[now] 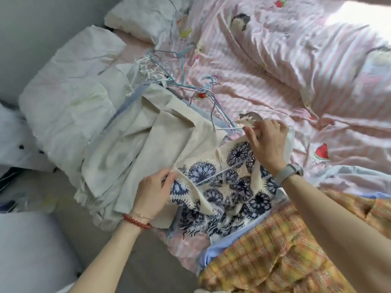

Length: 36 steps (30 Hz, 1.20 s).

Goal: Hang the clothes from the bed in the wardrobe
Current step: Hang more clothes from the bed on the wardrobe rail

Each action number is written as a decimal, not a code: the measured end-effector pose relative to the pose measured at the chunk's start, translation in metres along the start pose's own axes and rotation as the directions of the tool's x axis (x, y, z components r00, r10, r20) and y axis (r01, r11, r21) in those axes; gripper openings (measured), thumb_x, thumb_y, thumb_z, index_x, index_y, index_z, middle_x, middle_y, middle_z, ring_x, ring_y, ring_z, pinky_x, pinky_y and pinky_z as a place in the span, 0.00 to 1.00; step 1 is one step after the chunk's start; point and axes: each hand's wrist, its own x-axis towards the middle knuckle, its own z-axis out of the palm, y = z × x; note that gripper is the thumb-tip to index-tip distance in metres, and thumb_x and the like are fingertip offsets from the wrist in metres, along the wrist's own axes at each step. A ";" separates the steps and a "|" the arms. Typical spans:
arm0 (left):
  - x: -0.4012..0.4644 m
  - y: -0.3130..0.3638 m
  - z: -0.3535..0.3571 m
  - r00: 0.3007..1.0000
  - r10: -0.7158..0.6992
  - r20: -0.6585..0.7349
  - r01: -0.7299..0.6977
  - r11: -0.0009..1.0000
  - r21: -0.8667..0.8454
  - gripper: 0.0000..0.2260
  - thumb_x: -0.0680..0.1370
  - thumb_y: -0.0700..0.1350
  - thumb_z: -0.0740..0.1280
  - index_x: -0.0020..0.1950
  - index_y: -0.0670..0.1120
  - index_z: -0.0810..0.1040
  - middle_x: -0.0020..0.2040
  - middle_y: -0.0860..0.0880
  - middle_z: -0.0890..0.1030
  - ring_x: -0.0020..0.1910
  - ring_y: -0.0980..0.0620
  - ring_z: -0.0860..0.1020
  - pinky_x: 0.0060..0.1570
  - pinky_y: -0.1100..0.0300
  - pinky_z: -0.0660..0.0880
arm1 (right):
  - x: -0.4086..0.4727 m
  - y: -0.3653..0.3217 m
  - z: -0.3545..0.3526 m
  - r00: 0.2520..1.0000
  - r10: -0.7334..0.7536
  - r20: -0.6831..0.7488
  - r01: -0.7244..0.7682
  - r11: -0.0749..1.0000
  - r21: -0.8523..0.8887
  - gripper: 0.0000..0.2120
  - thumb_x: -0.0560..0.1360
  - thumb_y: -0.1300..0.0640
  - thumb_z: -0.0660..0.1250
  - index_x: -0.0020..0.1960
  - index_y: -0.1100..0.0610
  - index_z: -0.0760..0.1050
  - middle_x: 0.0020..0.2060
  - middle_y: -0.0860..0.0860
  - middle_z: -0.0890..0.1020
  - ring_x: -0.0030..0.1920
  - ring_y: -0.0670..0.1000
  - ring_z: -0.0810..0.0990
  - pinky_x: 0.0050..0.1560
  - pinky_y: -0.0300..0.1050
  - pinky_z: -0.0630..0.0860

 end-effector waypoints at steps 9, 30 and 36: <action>-0.157 -0.110 -0.118 0.857 -0.277 -0.435 0.229 0.960 -0.161 0.16 0.79 0.42 0.61 0.32 0.40 0.67 0.25 0.51 0.63 0.23 0.56 0.61 0.25 0.65 0.60 | -0.048 -0.237 0.044 0.859 -0.490 0.152 0.473 0.871 0.134 0.21 0.73 0.38 0.59 0.40 0.56 0.73 0.36 0.46 0.71 0.41 0.48 0.68 0.52 0.46 0.57; -0.718 -0.236 -0.168 -0.162 -0.368 -0.916 0.767 0.537 -0.351 0.11 0.74 0.39 0.59 0.37 0.35 0.76 0.33 0.37 0.78 0.34 0.39 0.74 0.37 0.50 0.69 | -0.458 -0.589 0.086 -0.405 -0.883 0.239 0.612 -0.068 0.788 0.12 0.76 0.58 0.62 0.57 0.63 0.76 0.47 0.56 0.75 0.50 0.58 0.76 0.53 0.44 0.69; -0.810 -0.232 -0.163 -0.362 -0.380 -0.851 0.783 0.372 -0.499 0.05 0.76 0.34 0.64 0.42 0.35 0.78 0.40 0.37 0.80 0.42 0.38 0.76 0.46 0.48 0.69 | -0.548 -0.639 0.058 -0.542 -0.840 0.007 0.530 -0.335 0.779 0.16 0.78 0.50 0.56 0.52 0.60 0.77 0.45 0.56 0.79 0.47 0.58 0.79 0.42 0.50 0.76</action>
